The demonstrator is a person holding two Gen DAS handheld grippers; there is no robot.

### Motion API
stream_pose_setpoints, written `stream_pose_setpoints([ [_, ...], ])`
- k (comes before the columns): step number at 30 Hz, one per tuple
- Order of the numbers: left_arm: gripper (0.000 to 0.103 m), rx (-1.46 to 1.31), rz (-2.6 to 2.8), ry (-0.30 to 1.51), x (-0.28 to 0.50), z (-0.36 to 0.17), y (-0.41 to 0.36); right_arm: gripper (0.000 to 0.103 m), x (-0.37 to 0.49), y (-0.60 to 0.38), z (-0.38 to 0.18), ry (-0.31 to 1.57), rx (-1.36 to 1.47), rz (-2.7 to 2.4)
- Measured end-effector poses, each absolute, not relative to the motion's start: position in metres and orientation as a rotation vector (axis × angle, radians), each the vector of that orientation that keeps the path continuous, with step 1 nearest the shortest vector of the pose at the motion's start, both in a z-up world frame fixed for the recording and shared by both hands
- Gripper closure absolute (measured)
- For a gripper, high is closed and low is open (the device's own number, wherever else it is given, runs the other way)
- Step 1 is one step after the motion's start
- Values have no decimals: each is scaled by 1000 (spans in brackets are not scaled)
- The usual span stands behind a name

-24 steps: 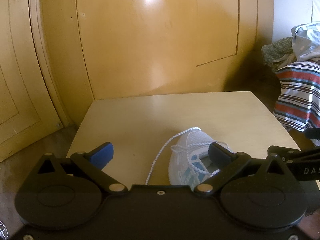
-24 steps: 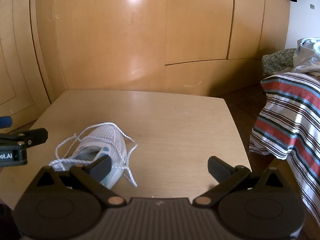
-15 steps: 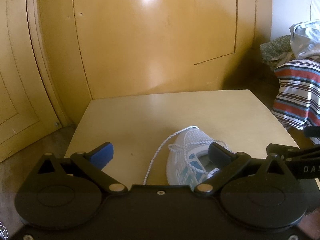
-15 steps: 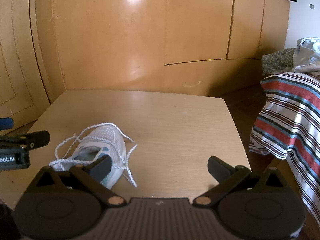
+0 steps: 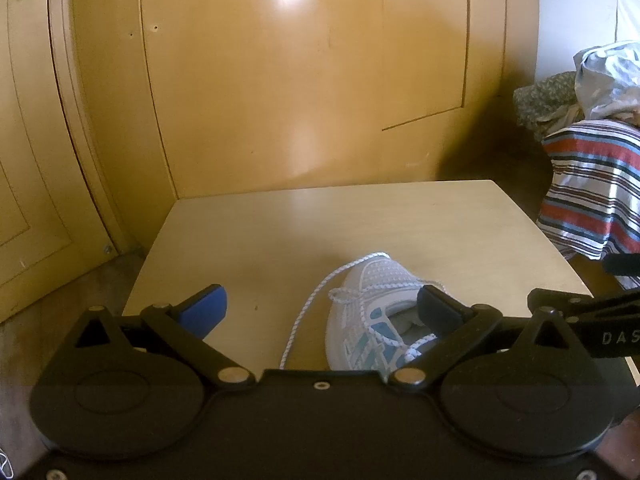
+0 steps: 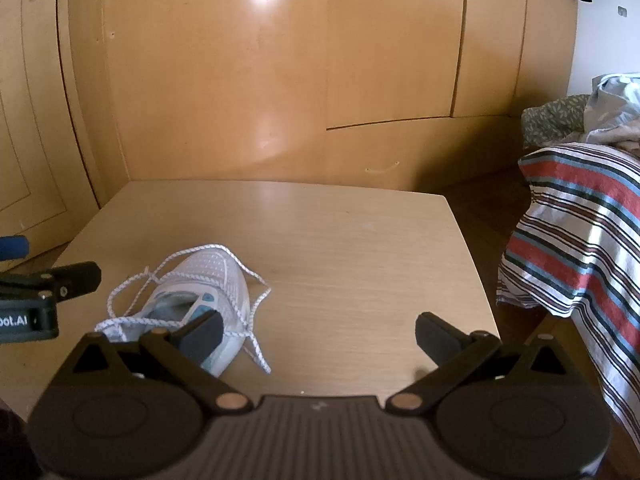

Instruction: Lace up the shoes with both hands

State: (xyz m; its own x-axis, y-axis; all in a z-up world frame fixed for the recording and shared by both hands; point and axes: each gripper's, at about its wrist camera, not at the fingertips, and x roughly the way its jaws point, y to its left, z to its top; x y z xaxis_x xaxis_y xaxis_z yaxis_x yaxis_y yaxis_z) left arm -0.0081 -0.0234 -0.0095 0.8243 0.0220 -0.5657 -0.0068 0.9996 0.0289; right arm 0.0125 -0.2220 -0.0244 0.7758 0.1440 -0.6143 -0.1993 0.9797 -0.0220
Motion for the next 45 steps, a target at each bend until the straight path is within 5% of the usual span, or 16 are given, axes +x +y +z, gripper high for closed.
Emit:
stream_pose_setpoints([
  [45,0,27,-22,604,2,6,-5,0,20,-227,-18,673,-81,187],
])
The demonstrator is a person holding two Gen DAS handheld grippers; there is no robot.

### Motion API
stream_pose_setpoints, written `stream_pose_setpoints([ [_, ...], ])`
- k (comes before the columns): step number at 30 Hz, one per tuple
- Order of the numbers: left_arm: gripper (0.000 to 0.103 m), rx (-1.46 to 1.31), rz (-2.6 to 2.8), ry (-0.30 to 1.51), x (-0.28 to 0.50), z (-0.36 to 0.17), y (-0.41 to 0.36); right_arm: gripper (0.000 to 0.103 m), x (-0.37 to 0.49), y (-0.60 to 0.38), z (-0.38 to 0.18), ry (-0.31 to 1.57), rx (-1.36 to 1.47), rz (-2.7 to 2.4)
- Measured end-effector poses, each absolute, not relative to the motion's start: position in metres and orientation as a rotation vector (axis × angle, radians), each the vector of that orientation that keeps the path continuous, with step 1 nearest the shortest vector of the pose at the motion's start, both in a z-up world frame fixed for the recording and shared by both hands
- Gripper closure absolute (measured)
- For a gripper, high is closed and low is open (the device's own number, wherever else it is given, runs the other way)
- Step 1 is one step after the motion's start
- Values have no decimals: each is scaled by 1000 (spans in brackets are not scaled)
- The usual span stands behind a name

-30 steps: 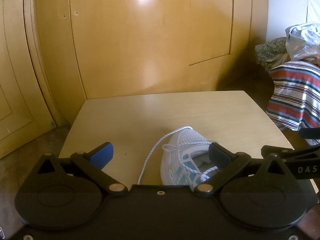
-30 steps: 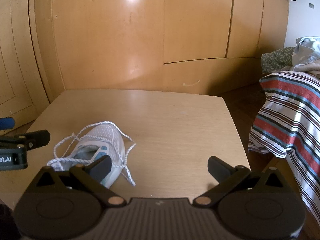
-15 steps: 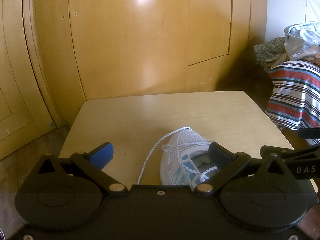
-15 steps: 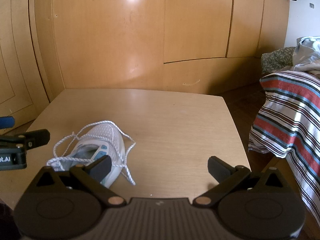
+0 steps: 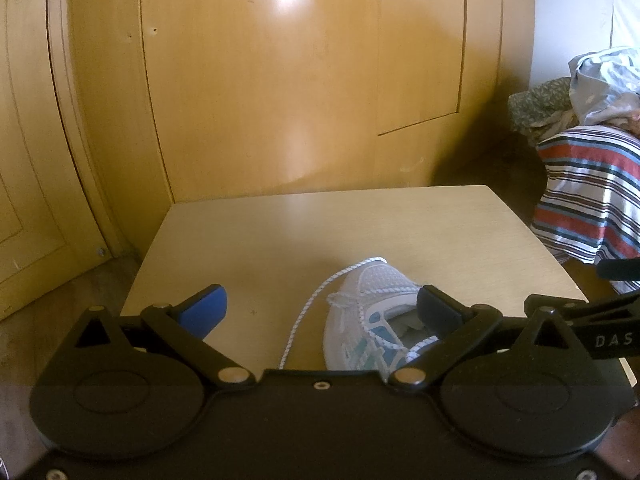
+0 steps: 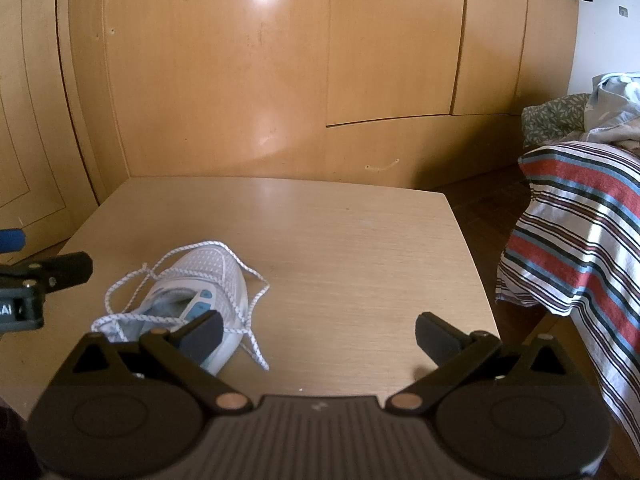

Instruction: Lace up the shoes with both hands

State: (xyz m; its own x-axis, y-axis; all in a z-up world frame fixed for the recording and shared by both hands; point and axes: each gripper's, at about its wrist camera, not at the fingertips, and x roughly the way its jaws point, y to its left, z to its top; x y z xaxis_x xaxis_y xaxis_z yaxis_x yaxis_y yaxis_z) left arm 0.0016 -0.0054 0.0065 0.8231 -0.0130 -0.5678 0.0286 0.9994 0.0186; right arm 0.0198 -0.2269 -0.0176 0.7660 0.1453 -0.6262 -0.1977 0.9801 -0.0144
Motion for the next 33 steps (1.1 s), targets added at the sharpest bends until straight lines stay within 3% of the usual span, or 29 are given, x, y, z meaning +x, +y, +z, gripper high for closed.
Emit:
stream_pose_setpoints([
  [15,0,52,68,603,5,-4,19,0,28,-232,-21,684,-65,176],
  [33,4,105,27,757,14,-60,43,0,56,-248,-34,714,-31,162],
])
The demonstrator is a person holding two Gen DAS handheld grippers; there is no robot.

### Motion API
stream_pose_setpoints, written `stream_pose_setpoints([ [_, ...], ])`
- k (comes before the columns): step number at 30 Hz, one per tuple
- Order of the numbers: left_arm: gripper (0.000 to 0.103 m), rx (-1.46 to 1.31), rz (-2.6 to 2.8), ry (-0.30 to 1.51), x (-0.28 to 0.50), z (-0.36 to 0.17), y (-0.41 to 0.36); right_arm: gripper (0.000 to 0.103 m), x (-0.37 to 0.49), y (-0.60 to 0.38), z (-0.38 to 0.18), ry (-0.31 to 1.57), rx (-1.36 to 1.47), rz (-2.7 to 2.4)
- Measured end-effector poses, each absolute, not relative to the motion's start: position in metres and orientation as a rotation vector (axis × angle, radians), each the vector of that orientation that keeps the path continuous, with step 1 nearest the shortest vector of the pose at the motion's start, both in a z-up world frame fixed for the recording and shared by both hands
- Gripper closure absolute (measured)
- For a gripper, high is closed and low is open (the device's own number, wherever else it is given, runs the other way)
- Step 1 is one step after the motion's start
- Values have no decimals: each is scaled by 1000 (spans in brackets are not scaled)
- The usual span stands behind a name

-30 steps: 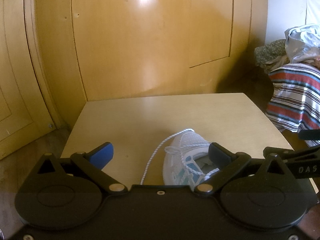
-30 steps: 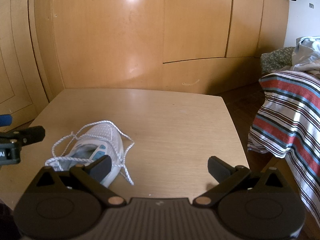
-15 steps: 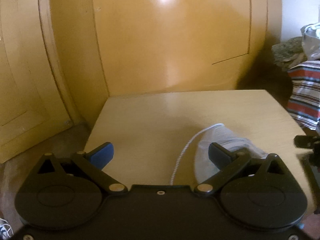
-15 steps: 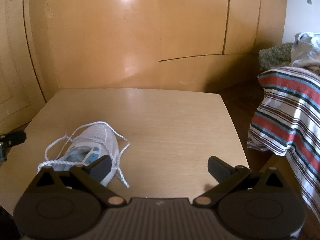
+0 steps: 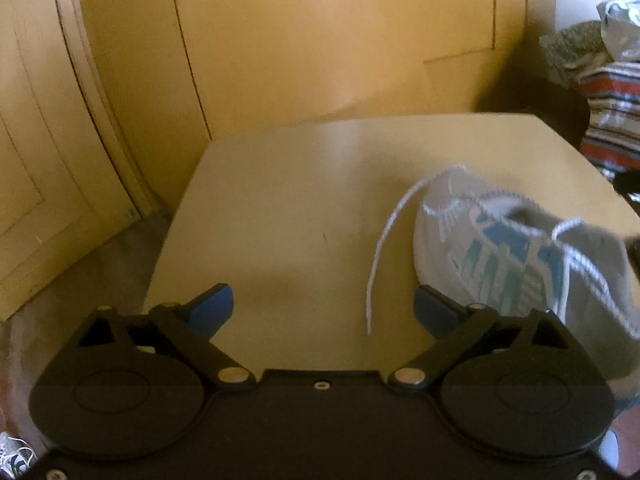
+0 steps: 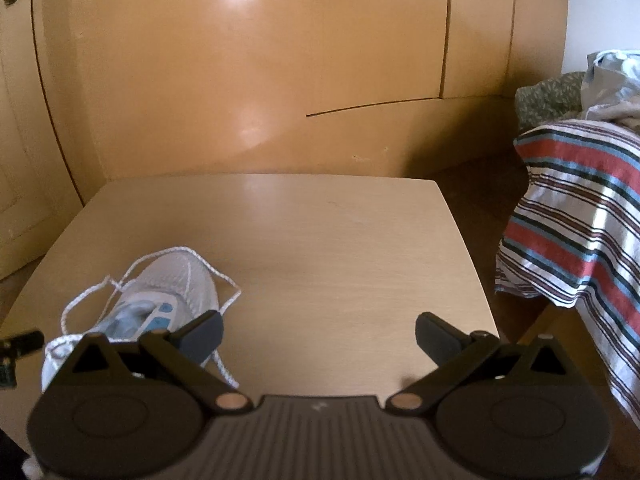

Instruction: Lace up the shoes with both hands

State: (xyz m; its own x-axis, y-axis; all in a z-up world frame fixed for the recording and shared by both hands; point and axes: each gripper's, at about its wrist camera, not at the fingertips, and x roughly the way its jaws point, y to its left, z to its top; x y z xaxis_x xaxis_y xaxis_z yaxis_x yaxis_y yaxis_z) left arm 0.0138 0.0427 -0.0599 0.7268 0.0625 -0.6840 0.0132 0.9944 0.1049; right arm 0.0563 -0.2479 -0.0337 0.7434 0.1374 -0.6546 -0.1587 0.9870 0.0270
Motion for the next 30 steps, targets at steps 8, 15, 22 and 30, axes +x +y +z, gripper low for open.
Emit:
stream_pose_setpoints([
  [8,45,126,-75,840,1,-84,40,0,59,-246,-38,741,-27,198],
  [15,64,117,-121,867,17,-92,33,0,60,-242,-37,751,-14,228],
  [22,69,104,-102,909,36,-92,29,0,60,-234,-35,754,-15,245],
  [30,75,71,-73,929,31,-90,31,0,58,-232,-32,746,-15,256],
])
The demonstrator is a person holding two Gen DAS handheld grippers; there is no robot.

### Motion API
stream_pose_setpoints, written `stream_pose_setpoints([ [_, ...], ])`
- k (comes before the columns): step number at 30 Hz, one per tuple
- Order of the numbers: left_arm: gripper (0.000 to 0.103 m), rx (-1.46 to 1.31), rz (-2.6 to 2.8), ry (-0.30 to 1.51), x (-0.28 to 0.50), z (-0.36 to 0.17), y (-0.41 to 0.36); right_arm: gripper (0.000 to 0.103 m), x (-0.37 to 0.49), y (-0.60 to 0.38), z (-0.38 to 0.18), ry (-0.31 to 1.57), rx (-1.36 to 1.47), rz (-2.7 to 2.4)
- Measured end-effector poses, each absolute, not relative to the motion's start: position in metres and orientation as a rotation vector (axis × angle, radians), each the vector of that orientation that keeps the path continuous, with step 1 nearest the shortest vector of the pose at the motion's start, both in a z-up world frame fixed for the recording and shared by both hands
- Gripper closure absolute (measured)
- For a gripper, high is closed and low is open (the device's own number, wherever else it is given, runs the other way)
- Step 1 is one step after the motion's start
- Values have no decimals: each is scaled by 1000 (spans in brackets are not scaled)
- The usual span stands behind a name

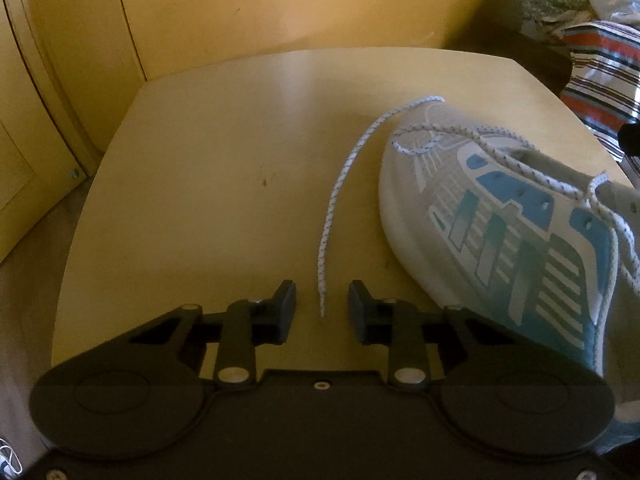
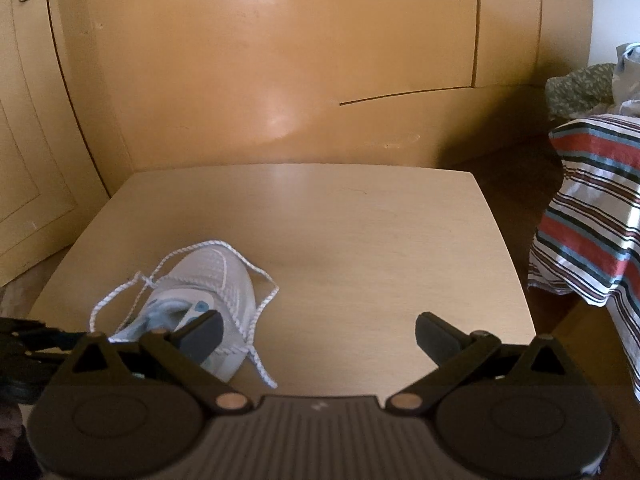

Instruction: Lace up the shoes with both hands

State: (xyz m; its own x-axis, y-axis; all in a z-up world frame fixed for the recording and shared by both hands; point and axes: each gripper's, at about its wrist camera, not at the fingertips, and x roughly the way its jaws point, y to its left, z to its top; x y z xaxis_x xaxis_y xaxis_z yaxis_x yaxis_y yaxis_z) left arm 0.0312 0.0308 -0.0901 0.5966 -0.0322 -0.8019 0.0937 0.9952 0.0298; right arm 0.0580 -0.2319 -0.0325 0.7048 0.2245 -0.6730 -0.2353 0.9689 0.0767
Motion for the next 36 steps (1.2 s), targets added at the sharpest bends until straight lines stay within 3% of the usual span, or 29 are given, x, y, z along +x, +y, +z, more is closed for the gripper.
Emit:
stream_pose_setpoints([
  [9,75,58,-67,920,31,-90,28,0,55,-232,-32,735,-28,243],
  [10,78,59,-68,919,31,-90,28,0,55,-232,-32,731,-31,242],
  [11,93,58,-69,919,31,-90,28,0,55,-233,-32,728,-33,240],
  [12,99,56,-71,921,32,-91,28,0,55,-233,-31,727,-35,239],
  [20,103,41,-72,848,39,-67,28,0,56,-240,-26,705,-21,218],
  [26,103,146,-21,627,45,28,28,0,54,-252,-19,684,-2,203],
  [36,103,309,312,147,4,294,112,0,55,-255,-8,664,49,204],
])
